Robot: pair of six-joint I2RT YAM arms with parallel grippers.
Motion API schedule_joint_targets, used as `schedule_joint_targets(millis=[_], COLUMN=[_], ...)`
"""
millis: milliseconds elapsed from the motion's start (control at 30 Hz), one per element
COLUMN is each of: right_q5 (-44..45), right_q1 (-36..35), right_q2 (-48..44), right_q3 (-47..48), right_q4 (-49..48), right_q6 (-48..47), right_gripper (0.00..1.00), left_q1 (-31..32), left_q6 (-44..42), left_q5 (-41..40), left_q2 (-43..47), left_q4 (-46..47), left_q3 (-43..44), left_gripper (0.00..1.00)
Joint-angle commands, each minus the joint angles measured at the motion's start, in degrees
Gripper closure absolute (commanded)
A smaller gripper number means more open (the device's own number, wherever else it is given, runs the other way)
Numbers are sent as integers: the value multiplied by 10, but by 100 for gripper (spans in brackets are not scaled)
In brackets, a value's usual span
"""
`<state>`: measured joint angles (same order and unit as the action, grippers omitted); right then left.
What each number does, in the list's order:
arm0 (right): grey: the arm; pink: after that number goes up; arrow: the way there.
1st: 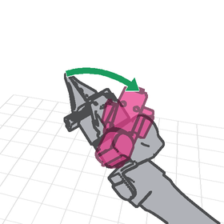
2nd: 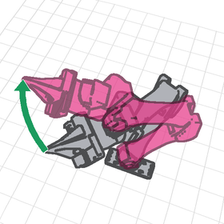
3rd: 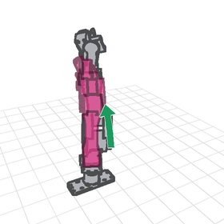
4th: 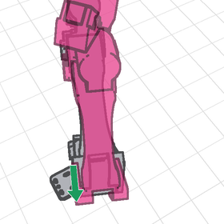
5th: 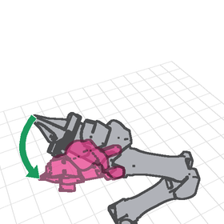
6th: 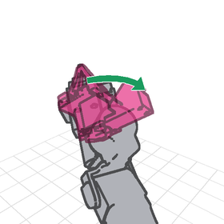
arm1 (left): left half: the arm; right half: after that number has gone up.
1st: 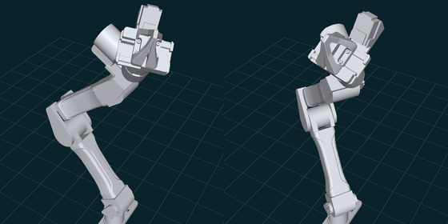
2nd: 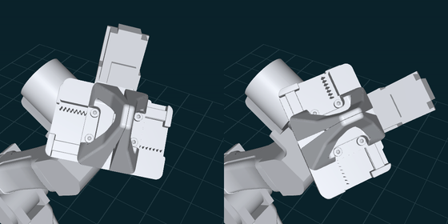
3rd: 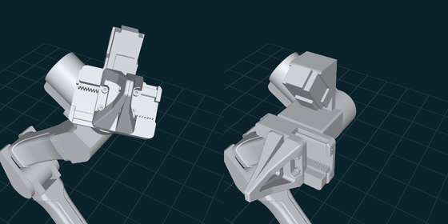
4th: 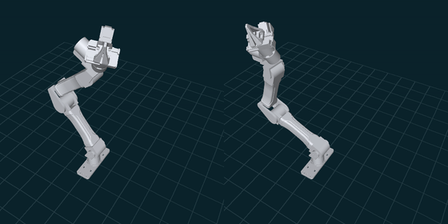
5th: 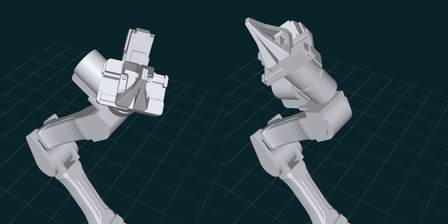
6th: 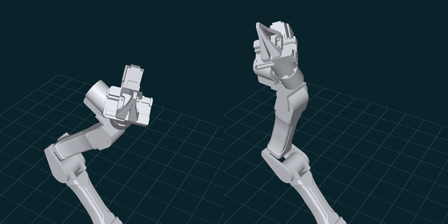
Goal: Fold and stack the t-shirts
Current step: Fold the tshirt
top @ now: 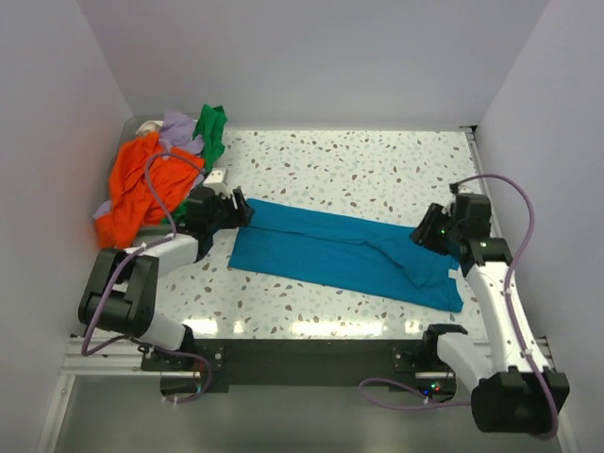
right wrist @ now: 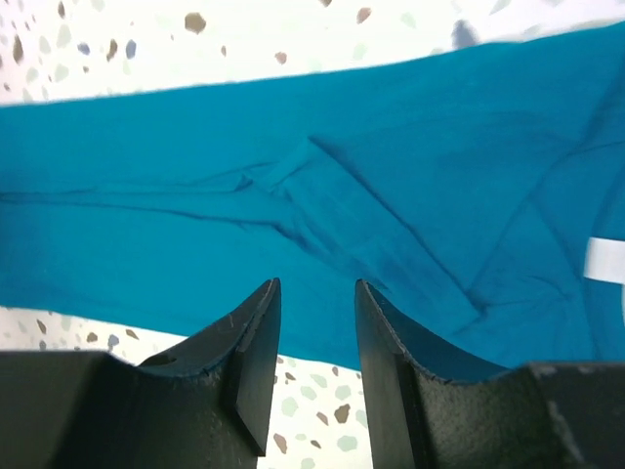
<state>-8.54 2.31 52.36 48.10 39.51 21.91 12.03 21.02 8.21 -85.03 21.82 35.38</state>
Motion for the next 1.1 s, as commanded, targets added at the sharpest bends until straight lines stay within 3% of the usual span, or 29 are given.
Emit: schedule_joint_targets(millis=[0, 100, 567, 933, 1067], right_q5=[30, 38, 100, 88, 91], right_q1=[-69, -112, -120, -120, -122], right_q2=[60, 106, 333, 383, 369], right_q3=[-13, -8, 32, 35, 33], right_q4=[-85, -137, -236, -280, -256], right_q6=[38, 52, 24, 9, 9], right_gripper=[60, 60, 55, 56, 65], left_q1=[2, 3, 2, 3, 2], left_q6=[1, -1, -8, -11, -11], left_q5=[38, 39, 58, 61, 59], left_q2=[-9, -9, -27, -40, -37], left_q4=[43, 43, 59, 63, 62], left_q3=[21, 21, 18, 22, 22], left_gripper=[36, 36, 33, 32, 32])
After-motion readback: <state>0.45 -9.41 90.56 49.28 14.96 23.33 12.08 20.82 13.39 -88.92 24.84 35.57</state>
